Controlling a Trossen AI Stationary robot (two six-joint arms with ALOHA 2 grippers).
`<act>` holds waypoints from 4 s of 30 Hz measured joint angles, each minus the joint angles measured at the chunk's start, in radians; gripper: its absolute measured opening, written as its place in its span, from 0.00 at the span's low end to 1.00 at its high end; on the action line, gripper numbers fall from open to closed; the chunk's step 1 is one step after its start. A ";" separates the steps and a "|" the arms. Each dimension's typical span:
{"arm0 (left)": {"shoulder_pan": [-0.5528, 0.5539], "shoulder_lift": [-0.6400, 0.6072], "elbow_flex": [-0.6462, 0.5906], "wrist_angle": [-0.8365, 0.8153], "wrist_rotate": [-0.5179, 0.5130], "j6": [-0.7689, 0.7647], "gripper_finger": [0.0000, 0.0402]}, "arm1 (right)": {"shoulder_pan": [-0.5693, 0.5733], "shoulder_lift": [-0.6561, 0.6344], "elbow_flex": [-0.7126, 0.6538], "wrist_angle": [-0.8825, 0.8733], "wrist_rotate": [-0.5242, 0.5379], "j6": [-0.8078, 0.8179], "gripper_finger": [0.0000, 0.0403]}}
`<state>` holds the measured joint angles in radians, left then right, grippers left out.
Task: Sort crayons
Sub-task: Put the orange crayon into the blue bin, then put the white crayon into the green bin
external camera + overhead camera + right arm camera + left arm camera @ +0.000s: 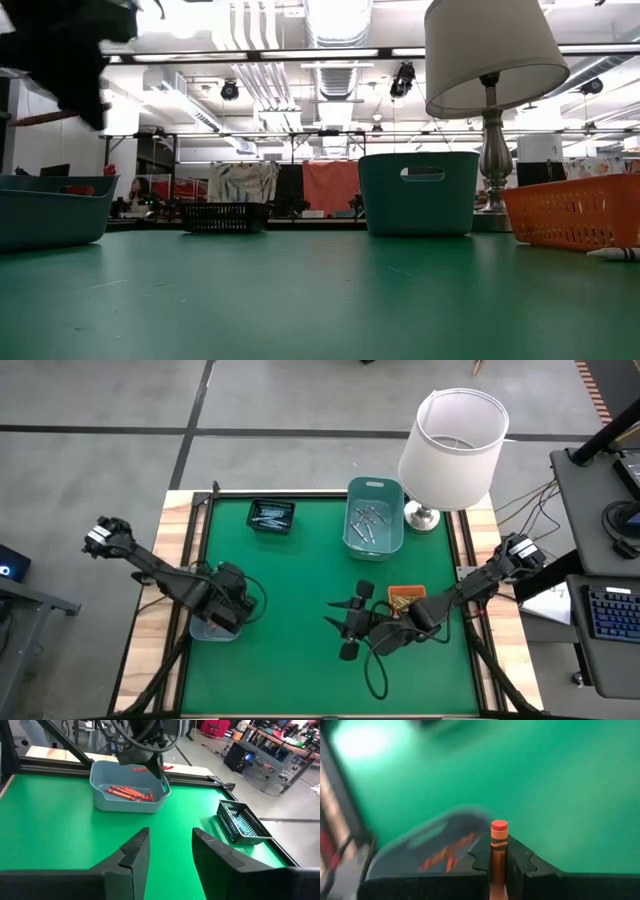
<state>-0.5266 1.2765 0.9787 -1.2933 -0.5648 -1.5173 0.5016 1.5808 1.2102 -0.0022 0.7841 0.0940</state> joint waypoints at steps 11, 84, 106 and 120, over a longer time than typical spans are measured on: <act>0.001 0.059 -0.089 -0.129 0.339 -0.194 0.02 | 0.000 0.006 -0.001 -0.001 -0.001 0.000 0.35; -0.142 0.064 0.091 0.151 -0.491 0.307 0.23 | -0.025 0.535 0.427 -1.362 -0.741 0.247 0.41; -0.147 0.064 0.091 0.157 -0.489 0.307 0.23 | -0.024 0.577 0.423 -1.376 -0.767 0.180 0.15; -0.147 0.064 0.091 0.158 -0.489 0.307 0.23 | -0.025 0.579 0.537 -1.369 -0.816 0.196 0.02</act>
<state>-0.6735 1.3403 1.0694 -1.1355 -1.0543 -1.2098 0.4770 2.1601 1.7470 -1.3715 -0.0318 0.2896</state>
